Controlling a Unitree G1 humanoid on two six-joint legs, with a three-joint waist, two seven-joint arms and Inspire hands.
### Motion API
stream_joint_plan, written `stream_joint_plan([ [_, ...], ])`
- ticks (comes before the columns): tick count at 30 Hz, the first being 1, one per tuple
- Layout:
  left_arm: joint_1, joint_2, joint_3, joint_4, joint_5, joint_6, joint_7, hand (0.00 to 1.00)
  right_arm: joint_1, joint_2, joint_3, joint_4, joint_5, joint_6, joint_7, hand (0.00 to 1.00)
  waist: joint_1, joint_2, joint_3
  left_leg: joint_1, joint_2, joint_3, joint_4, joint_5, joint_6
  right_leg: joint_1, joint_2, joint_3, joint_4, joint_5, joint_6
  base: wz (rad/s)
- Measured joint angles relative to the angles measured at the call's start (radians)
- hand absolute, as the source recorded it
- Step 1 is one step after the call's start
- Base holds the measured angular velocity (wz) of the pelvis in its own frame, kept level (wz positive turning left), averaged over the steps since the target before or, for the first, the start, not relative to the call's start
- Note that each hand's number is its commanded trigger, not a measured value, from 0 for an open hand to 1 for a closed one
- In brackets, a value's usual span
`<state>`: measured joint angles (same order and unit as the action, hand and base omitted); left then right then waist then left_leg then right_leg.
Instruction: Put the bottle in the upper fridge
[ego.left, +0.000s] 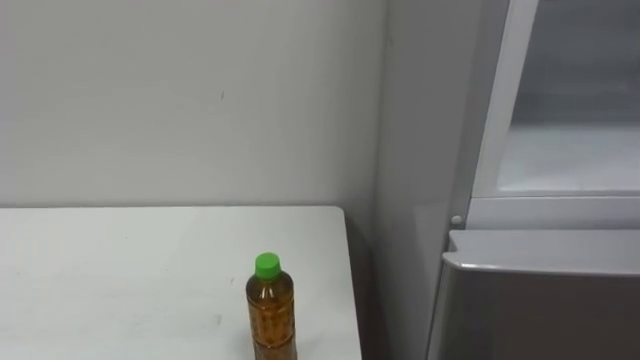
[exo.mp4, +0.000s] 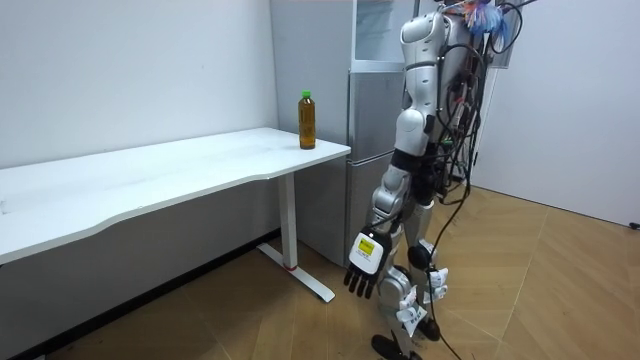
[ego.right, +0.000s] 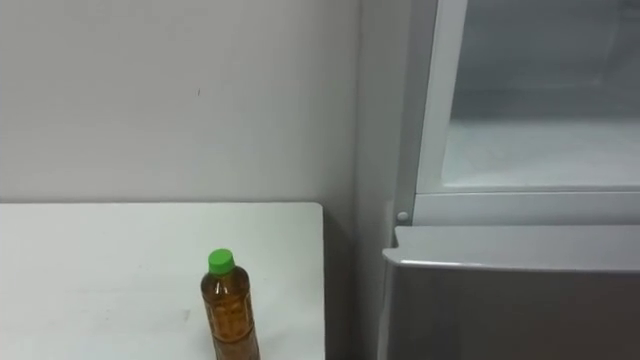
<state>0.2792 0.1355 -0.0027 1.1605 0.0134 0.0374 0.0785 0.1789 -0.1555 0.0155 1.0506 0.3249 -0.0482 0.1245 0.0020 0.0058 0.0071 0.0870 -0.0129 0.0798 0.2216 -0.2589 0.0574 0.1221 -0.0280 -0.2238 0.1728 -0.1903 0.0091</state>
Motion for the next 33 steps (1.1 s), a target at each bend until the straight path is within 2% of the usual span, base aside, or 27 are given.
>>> stream_joint_plan([
  [6,-0.012,0.006,-0.001,-0.003,0.001,-0.003,-0.025,0.0,0.015,-0.001,0.026,-0.218,-0.063,-0.005,-0.005,0.0,0.001,-0.014,-0.0014,-0.013,0.0,0.002,0.013,0.0,0.0,-0.015,0.0,0.001,-0.003,0.0,0.0,0.0],
  [12,-0.011,0.019,0.0,-0.027,0.001,-0.016,-0.033,0.0,0.097,-0.005,0.067,-0.55,-0.06,-0.005,0.023,0.0,0.002,-0.013,-0.0039,-0.027,0.001,0.003,0.015,-0.001,0.0,-0.023,0.0,0.0,0.001,0.0,0.0,0.0],
  [14,-0.007,0.026,0.003,-0.044,0.013,-0.017,-0.04,0.0,0.112,-0.006,0.071,-0.577,-0.064,0.006,0.023,0.0,0.002,-0.015,-0.0011,-0.027,0.001,0.003,0.015,-0.001,0.0,-0.023,0.0,0.0,0.001,0.0,0.0,0.0],
  [16,0.0,0.029,0.001,-0.062,0.038,-0.017,-0.048,0.0,0.136,-0.012,0.074,-0.651,-0.07,0.014,0.028,0.0,0.002,-0.015,-0.0008,-0.029,0.001,0.004,0.014,-0.001,0.0,-0.026,0.0,-0.001,0.003,0.0,0.0,-0.02],
  [20,-0.005,0.031,-0.002,-0.063,0.042,-0.022,-0.053,0.0,0.136,-0.023,0.082,-0.685,-0.069,0.04,0.028,0.0,0.007,-0.012,0.0,-0.028,0.003,0.015,0.008,-0.001,0.001,-0.036,-0.001,0.002,0.017,0.0,0.0,-0.08],
  [24,-0.001,0.036,-0.001,-0.06,0.06,-0.023,-0.07,0.0,0.137,-0.06,0.094,-0.738,-0.07,0.055,0.03,0.0,0.009,-0.006,0.0047,-0.025,0.002,0.016,0.008,0.0,0.001,-0.04,-0.003,0.003,0.03,0.0,0.0,-0.04],
  [25,0.0,0.037,0.0,-0.06,0.06,-0.023,-0.07,0.0,0.137,-0.072,0.099,-0.768,-0.077,0.083,0.027,0.0,0.013,-0.005,0.0061,-0.025,0.002,0.017,0.008,0.0,0.001,-0.042,-0.004,0.002,0.033,0.0,0.0,-0.08],
  [26,0.0,0.037,0.0,-0.06,0.06,-0.023,-0.07,0.0,0.137,-0.077,0.1,-0.776,-0.077,0.09,0.027,0.0,0.016,-0.004,0.0065,-0.025,0.002,0.017,0.008,0.0,0.001,-0.043,-0.004,0.002,0.033,0.0,0.0,-0.08],
  [28,0.001,0.037,0.0,-0.062,0.059,-0.023,-0.073,0.0,0.139,-0.102,0.104,-0.821,-0.097,0.138,0.026,0.0,0.033,-0.005,0.0066,-0.027,0.003,0.025,0.008,0.001,0.001,-0.052,-0.005,0.003,0.043,-0.001,-0.001,-0.09],
  [30,0.001,0.037,0.0,-0.062,0.06,-0.023,-0.078,0.0,0.139,-0.116,0.108,-0.862,-0.122,0.169,0.03,0.0,0.033,-0.009,0.009,-0.029,0.003,0.029,0.008,0.003,0.002,-0.057,-0.006,0.005,0.047,-0.001,-0.001,-0.07],
  [33,-0.005,0.038,0.001,-0.057,0.059,-0.023,-0.092,0.0,0.14,-0.149,0.109,-0.947,-0.178,0.191,0.053,0.0,0.032,-0.015,0.0092,-0.036,0.004,0.042,0.009,0.005,0.003,-0.072,-0.008,0.006,0.056,-0.001,-0.002,-0.11],
])
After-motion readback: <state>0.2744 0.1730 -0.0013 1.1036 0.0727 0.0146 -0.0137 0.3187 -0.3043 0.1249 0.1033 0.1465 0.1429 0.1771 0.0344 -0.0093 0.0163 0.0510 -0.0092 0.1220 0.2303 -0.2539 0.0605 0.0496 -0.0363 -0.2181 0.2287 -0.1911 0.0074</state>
